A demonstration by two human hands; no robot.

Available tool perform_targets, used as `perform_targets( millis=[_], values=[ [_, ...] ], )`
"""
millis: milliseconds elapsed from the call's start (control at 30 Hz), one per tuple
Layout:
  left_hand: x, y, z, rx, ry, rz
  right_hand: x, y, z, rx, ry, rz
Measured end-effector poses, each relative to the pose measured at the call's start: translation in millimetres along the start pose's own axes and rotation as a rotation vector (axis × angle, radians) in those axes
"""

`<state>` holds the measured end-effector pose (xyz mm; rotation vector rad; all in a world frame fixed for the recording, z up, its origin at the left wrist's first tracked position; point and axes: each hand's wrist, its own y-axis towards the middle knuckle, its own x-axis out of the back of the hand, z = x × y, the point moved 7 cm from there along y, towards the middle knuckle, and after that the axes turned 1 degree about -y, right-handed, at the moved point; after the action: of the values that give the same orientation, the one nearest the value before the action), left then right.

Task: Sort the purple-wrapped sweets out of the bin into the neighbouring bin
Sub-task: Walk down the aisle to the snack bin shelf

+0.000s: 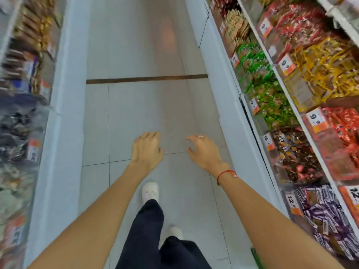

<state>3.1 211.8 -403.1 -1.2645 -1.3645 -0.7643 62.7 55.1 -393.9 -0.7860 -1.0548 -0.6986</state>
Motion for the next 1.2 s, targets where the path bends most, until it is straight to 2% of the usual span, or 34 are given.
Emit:
perform_targets(
  millis=[233,467,867,1200],
  values=[
    [48,110,62,0.049,-0.014,-0.025,34,145,37,0.072,-0.003,-0.024],
    [103,253,102,0.122,-0.074,-0.035,76,290,39,0.086,0.005,-0.026],
    [203,548,161,0.214,-0.118,-0.104,168,606,21,0.162,-0.009,0.042],
    [278,801,264,0.216,-0.06,-0.085,231,895,47,0.167,0.029,0.031]
  ],
)
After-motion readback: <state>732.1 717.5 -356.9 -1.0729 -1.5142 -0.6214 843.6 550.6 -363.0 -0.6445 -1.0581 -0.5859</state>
